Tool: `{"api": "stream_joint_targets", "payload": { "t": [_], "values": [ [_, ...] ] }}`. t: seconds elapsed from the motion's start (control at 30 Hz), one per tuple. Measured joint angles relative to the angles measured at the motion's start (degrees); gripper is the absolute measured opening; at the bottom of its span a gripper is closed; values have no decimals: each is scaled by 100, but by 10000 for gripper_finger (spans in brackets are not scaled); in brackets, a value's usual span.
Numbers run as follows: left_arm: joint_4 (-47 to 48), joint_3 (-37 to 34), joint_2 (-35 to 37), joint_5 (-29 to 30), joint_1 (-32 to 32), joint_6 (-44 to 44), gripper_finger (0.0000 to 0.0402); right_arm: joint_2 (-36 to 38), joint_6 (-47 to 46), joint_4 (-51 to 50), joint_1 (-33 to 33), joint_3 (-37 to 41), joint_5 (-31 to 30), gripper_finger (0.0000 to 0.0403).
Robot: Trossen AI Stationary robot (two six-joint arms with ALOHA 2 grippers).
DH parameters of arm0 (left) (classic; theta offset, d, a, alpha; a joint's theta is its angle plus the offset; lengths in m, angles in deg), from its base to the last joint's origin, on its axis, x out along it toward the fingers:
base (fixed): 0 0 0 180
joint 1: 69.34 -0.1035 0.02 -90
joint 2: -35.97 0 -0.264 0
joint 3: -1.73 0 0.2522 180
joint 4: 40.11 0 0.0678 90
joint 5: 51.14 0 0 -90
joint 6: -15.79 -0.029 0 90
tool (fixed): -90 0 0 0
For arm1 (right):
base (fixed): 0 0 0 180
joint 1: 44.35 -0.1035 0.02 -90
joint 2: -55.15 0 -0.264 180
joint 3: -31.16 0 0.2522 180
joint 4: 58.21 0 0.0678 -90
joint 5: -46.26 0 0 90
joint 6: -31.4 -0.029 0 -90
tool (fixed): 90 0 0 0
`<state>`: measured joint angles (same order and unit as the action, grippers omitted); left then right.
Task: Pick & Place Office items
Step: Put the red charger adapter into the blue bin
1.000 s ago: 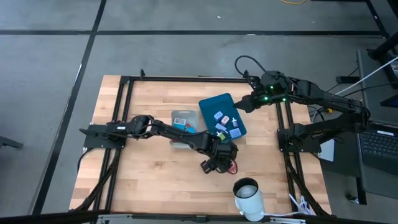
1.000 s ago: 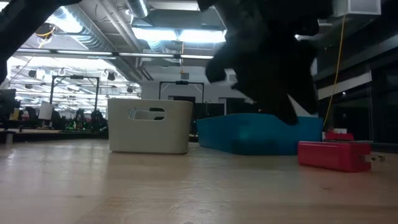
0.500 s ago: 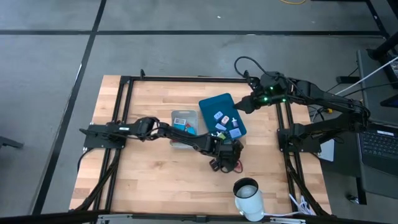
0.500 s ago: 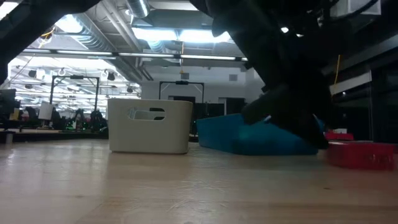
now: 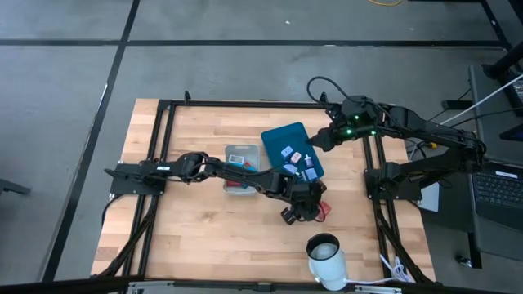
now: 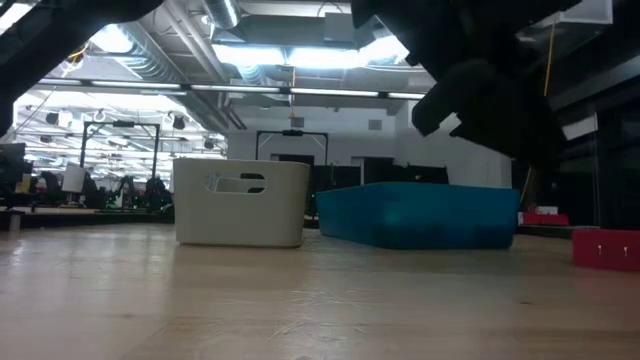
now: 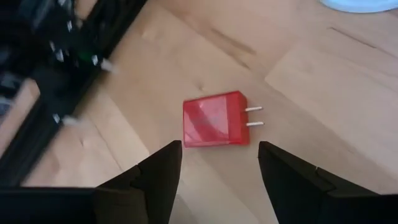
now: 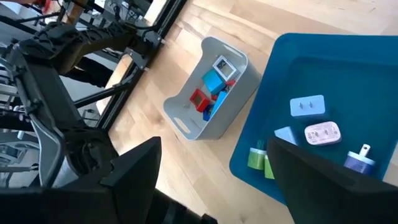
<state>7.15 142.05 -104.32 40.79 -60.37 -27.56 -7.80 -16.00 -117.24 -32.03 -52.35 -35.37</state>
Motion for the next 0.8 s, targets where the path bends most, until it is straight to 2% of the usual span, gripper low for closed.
{"api": "stream_joint_targets", "payload": {
  "t": [0.1, 0.23, 0.33, 0.43, 0.57, 0.67, 0.8],
  "values": [
    [101, -2, 0, -47, -41, 531, 213, 0, 5, -30, -2, 0, 27, 295],
    [458, -12, 63, 130, -80, 1509, 210, 1, 330, -312, -155, 0, 487, 295],
    [697, -20, 371, 156, -87, 2124, 208, 20, 682, -671, -450, 0, 734, 295],
    [999, 12, 804, 409, -38, 2677, 210, 52, 1105, -1154, -783, 0, 837, 295],
    [1454, -3, 1251, 859, 0, 3394, 212, 52, 1856, -2273, -1294, 0, 817, 295],
    [1604, -4, 1658, 1119, -11, 4390, 211, 52, 2641, -2760, -1631, 2, 616, 295],
    [1667, -1, 2084, 1544, 5, 6119, 212, 51, 3748, -2898, -1974, 2, 580, 295]
  ]
}}
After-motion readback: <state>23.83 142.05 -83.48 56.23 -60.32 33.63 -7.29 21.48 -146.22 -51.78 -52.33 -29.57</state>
